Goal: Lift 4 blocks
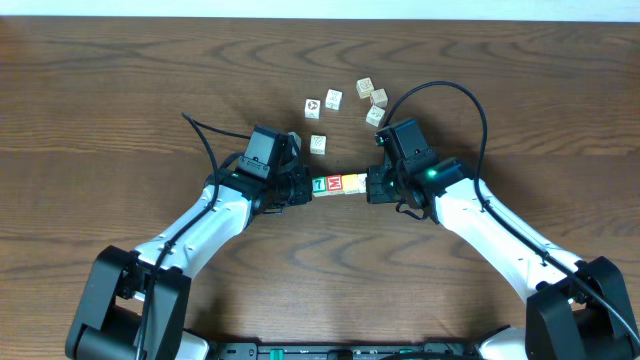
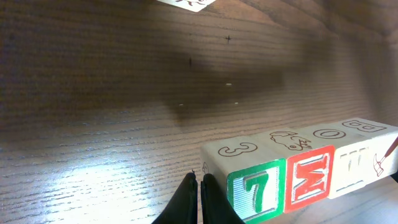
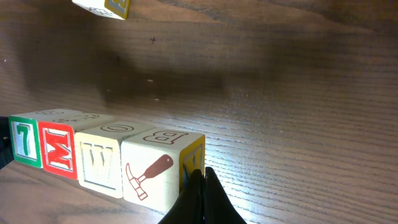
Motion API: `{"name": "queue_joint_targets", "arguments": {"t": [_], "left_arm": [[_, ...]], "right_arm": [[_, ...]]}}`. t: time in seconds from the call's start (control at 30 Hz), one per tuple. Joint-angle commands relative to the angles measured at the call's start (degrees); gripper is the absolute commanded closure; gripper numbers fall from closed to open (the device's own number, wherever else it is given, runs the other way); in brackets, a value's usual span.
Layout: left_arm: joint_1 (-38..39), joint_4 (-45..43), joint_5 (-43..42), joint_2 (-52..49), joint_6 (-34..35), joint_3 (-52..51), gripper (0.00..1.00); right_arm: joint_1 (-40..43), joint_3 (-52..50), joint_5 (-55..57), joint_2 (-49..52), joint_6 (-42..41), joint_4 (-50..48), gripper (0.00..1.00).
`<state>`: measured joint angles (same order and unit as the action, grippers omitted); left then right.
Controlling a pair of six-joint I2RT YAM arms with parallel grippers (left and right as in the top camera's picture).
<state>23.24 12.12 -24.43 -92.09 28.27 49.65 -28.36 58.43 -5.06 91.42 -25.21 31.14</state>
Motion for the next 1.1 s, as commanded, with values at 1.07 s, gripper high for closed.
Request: {"name": "queue_joint_targets", "arguments": {"t": [1.07], "left_arm": [[2.82, -2.14, -12.46, 1.55, -0.57, 5.90, 0.93]], "right_arm": [[-3.19, 3.78, -15.80, -1.20, 0.00, -1.16, 0.99]]}}
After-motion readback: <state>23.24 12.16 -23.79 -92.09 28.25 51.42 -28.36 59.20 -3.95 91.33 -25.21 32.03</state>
